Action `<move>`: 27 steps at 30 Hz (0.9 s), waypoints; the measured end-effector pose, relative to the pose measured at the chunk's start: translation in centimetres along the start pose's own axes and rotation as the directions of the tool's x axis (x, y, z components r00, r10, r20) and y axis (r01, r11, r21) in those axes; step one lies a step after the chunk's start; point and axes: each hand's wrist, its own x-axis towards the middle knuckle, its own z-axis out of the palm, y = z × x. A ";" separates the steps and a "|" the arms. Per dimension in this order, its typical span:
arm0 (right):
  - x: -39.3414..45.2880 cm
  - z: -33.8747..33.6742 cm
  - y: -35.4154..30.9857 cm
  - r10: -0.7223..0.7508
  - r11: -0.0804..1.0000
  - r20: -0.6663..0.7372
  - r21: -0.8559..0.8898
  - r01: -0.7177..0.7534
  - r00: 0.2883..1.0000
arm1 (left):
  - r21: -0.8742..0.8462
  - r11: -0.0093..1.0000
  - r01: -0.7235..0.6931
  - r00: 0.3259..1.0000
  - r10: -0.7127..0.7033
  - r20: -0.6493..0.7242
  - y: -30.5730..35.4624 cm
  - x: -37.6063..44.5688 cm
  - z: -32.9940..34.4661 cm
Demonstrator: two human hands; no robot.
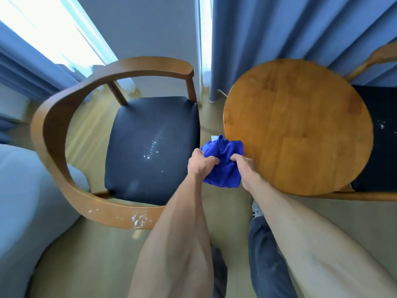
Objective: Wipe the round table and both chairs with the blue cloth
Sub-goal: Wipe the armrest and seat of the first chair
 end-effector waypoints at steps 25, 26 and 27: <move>-14.0 17.0 11.2 -0.797 -0.108 0.473 -0.725 0.680 0.377 | -0.418 0.903 0.099 0.691 -0.365 -0.624 -21.1 -12.2 -7.1; -13.6 16.9 11.7 -0.777 -0.236 0.565 -0.670 0.704 0.278 | -0.401 0.908 0.123 0.664 -0.375 -0.647 -21.3 -11.7 -6.7; -13.0 16.8 12.4 -0.737 -0.327 0.644 -0.607 0.724 0.206 | -0.391 0.908 0.152 0.642 -0.392 -0.660 -21.4 -11.4 -6.3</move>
